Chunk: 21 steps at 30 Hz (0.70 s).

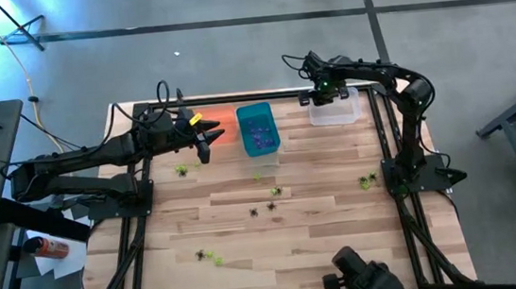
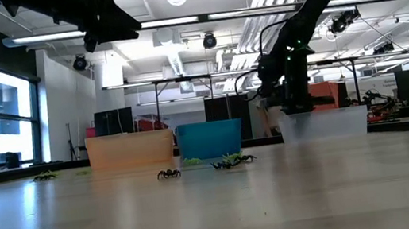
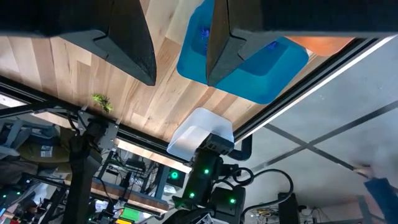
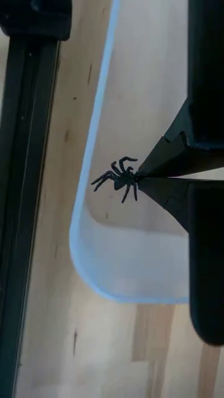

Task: Sort Halloween decoration
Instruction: Put the black spider toy into the transparent bin

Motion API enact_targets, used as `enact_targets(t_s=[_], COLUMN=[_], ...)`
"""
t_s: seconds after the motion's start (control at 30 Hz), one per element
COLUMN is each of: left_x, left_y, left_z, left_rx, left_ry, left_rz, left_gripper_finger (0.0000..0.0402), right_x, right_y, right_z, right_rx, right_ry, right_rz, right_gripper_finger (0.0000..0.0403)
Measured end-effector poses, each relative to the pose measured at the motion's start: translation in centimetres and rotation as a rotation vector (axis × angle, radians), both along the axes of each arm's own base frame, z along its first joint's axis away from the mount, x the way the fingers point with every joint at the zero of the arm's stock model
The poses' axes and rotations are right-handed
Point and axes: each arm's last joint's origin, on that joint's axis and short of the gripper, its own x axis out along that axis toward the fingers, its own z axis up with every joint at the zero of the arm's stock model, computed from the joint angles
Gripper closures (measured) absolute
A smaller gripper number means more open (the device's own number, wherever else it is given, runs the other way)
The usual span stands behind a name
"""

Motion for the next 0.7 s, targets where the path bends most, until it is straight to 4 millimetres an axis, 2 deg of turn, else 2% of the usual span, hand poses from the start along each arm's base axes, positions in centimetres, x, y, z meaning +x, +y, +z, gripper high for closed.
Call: enact_targets(t_s=[0.13,0.37,0.47,0.6,0.7], left_x=[0.0,0.0,0.0,0.0,0.0], left_y=[0.0,0.0,0.0,0.0,0.0], left_z=[0.0,0.0,0.0,0.0,0.0], left_rx=[0.000,0.000,0.000,0.000,0.000], left_ry=[0.000,0.000,0.000,0.000,0.000], left_rz=[0.000,0.000,0.000,0.000,0.000], left_gripper_finger=[0.0275,0.0275,0.0275,0.0275,0.0275], right_x=[-0.2,-0.2,-0.2,-0.5,-1.0], right_y=[-0.1,-0.1,0.1,0.4,0.7], right_z=[0.0,0.0,0.3,2.1,4.4], right_rx=[0.000,0.001,0.008,-0.035,-0.093], right_ry=[0.002,0.008,-0.004,-0.022,-0.053], right_rz=[-0.008,0.027,0.077,0.107,0.116], right_gripper_finger=[0.0365,0.0274,0.0254,0.0247,0.0247])
